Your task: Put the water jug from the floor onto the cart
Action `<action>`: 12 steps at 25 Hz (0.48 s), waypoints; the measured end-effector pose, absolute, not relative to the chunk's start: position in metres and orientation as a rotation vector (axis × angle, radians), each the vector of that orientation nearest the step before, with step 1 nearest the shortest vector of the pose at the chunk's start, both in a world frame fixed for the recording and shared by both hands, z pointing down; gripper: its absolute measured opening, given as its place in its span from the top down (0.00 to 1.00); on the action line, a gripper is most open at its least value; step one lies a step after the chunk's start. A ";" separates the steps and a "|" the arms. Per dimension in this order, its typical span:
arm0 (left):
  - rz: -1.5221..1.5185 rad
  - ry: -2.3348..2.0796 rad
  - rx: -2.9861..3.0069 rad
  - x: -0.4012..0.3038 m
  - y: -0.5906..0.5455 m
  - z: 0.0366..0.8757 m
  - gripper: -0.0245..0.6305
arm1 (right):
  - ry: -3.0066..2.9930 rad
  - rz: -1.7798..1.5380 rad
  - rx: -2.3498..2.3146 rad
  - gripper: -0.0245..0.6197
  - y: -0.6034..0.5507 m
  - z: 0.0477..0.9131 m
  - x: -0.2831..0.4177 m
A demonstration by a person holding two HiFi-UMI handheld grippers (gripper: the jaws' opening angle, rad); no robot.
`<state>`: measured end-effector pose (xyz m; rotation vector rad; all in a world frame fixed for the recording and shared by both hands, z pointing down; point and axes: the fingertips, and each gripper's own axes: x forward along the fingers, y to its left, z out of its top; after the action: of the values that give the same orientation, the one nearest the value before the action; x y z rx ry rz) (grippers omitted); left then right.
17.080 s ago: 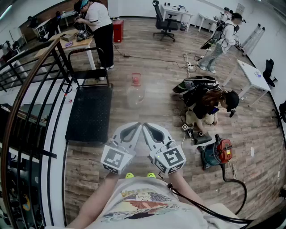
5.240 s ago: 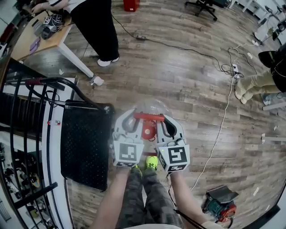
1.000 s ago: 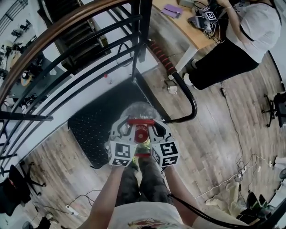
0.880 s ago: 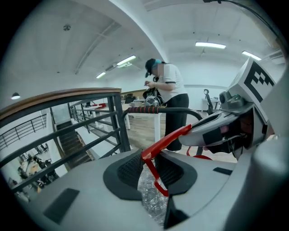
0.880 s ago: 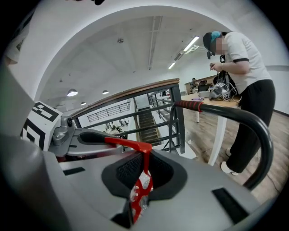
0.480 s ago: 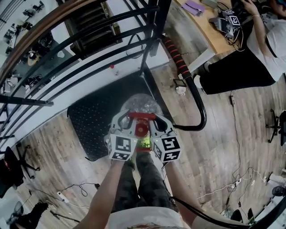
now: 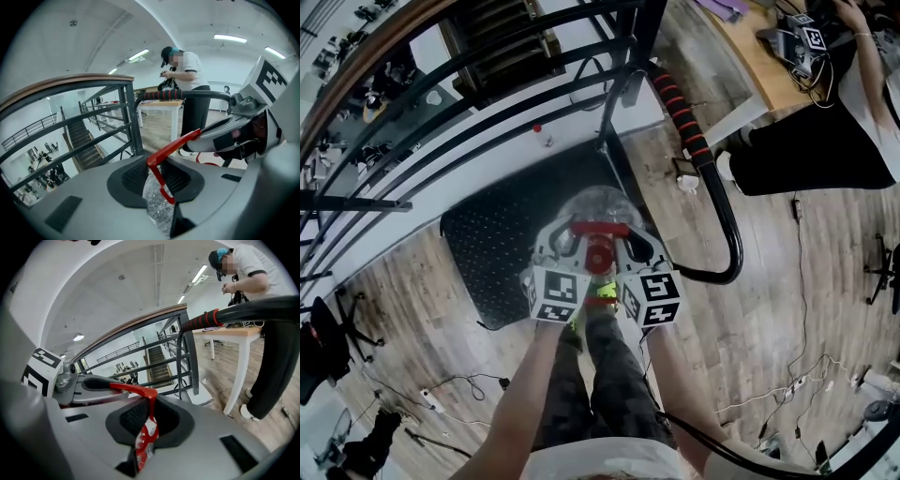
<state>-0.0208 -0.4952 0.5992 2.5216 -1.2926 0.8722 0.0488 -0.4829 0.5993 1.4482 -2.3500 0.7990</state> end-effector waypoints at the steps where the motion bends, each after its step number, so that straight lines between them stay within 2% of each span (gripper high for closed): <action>1: 0.878 -1.290 2.523 -0.019 -0.498 0.602 0.83 | -2.350 0.807 1.449 0.91 -0.485 0.603 0.050; 12: 0.852 -1.289 2.516 -0.019 -0.527 0.628 0.83 | -2.342 0.809 1.441 0.91 -0.516 0.630 0.051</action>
<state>-0.0192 -0.5268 0.6281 2.5164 -1.2888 0.8524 0.0509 -0.5162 0.6296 1.4412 -2.3420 0.8089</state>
